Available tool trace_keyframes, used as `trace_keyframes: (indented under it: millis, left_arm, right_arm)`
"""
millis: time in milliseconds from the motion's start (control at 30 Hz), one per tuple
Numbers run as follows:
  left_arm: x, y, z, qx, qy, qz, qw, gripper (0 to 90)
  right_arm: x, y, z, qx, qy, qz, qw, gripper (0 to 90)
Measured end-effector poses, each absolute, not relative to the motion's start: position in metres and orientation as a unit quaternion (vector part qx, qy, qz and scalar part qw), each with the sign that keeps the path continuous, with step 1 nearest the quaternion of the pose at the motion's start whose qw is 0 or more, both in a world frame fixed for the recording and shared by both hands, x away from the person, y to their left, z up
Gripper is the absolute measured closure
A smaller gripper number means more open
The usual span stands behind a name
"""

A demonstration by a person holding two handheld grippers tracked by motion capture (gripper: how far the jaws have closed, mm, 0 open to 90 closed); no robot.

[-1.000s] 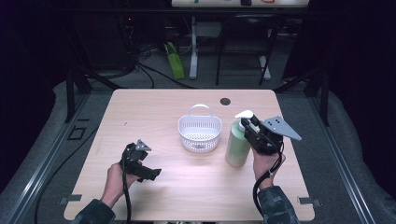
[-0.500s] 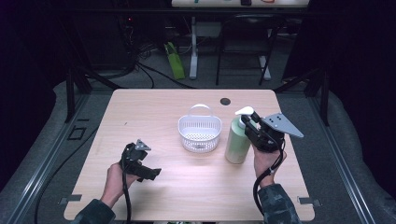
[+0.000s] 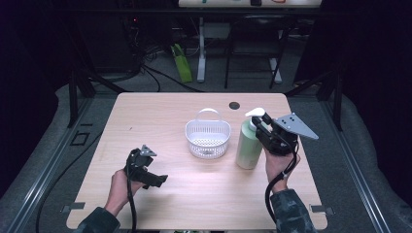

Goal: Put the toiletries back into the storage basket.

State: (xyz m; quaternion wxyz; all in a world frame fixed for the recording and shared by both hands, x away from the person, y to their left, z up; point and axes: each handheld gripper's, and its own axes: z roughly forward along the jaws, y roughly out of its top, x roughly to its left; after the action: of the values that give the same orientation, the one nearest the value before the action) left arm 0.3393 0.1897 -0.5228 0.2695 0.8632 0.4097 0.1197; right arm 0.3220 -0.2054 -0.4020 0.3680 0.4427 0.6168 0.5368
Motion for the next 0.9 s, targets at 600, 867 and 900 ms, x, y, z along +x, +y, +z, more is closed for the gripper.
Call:
trace_keyframes:
  millis: [600,867,900]
  left_arm:
    - [0.339,0.19,-0.522,0.863,0.411,0.121,0.269,2.2]
    - [0.34,0.19,-0.522,0.863,0.411,0.121,0.269,2.2]
    - [0.34,0.19,-0.522,0.862,0.412,0.121,0.269,2.2]
  right_arm:
    - [0.323,-0.208,-0.38,0.43,0.615,0.544,0.375,68.0]
    - [0.322,-0.21,-0.37,0.425,0.614,0.547,0.377,68.0]
    - [0.322,-0.21,-0.368,0.422,0.615,0.548,0.379,68.0]
